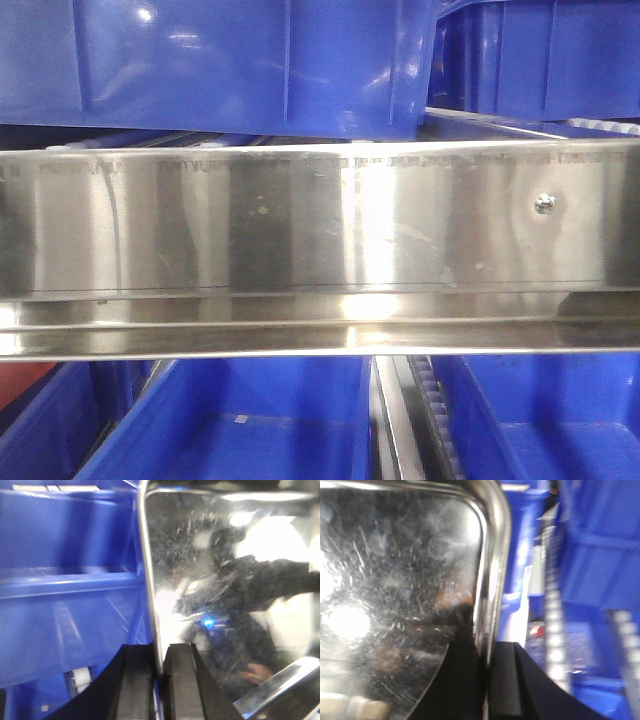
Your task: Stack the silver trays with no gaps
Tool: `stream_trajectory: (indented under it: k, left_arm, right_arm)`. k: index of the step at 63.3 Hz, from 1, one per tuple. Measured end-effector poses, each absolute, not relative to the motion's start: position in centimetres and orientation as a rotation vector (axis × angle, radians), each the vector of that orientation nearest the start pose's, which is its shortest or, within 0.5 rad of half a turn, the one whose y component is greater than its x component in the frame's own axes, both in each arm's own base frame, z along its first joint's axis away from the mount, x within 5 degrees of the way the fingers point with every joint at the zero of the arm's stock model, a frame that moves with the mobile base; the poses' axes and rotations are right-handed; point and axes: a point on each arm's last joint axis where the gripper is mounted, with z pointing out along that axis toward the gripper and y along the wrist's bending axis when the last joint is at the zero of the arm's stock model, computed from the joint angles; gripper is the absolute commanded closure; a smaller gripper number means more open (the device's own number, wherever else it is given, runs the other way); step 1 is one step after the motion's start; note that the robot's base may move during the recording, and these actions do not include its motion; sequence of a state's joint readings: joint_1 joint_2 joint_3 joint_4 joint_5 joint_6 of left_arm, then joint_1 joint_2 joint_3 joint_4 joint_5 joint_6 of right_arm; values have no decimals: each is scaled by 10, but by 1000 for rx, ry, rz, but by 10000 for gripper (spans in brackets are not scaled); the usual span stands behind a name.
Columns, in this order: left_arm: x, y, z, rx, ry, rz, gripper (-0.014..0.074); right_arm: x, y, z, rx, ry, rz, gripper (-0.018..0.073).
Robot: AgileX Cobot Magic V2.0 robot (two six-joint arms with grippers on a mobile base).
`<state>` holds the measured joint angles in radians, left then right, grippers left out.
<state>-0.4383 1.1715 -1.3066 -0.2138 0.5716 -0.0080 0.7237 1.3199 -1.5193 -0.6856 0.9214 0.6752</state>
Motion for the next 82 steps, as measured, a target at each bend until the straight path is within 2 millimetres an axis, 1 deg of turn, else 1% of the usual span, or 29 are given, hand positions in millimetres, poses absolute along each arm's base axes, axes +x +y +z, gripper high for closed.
stream_trajectory:
  k: [7,13,23,41,64,82]
  left_arm:
    - [234,-122,443,314,1937,-542,614]
    - [237,-126,448,316,1930,-551,614]
    - [237,-124,456,322,1902,-534,614]
    - [238,-122,456,326,1903,-489,614]
    - [241,-117,457,318,1887,-414,614]
    - [231,-111,474,313,1766,-395,614]
  right_arm:
    - [230,139,462,-181,2002,18,627]
    - [228,137,463,-175,2002,9,627]
    - [227,136,465,-150,1996,29,627]
    - [226,140,463,-137,2023,103,628]
    - [229,145,470,-171,1930,186,628]
    - [228,147,477,-194,1868,214,628]
